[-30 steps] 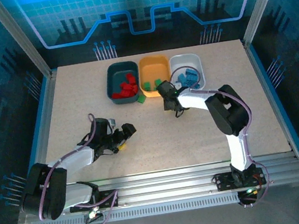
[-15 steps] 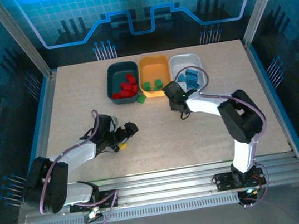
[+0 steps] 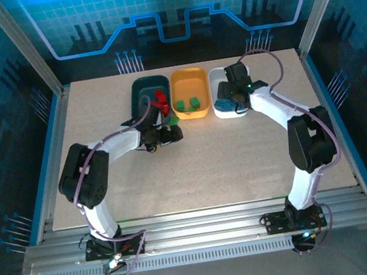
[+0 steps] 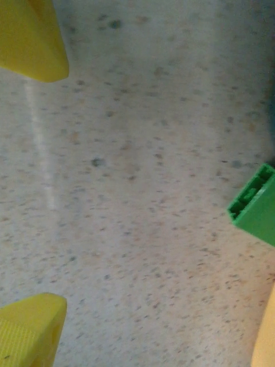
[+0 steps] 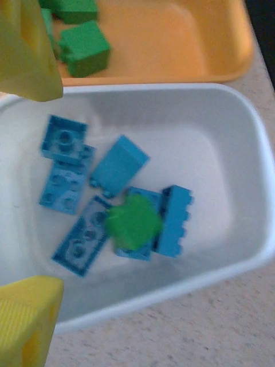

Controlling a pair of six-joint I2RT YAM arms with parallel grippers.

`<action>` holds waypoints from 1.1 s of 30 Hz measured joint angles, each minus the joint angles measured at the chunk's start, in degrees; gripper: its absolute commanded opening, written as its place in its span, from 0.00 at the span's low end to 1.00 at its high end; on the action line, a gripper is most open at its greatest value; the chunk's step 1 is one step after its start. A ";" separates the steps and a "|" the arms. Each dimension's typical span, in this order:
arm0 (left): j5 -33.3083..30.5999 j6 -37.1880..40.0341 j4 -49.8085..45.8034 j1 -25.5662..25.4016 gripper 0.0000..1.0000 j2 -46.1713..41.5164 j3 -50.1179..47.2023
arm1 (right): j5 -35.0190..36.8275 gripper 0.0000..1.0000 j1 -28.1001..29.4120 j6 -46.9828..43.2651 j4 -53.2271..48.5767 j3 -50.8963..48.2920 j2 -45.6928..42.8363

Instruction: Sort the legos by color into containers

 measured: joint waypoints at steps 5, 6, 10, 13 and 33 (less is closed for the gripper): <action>-3.69 3.48 -1.64 0.00 0.93 5.57 6.14 | -3.85 0.81 1.09 0.52 0.50 -12.22 -10.78; -4.37 4.13 -1.68 0.00 0.91 6.58 7.17 | -4.42 0.81 1.05 0.70 0.66 -14.99 -13.57; -6.51 6.93 -1.88 0.02 0.87 9.90 10.27 | -6.29 0.81 1.05 1.51 1.22 -22.29 -21.07; -7.21 8.26 -3.30 0.04 0.84 11.23 12.33 | -6.73 0.82 1.05 1.55 1.25 -25.92 -24.55; -9.35 12.70 -8.11 0.07 0.76 16.61 20.52 | -9.88 0.82 2.14 1.99 1.25 -32.28 -28.24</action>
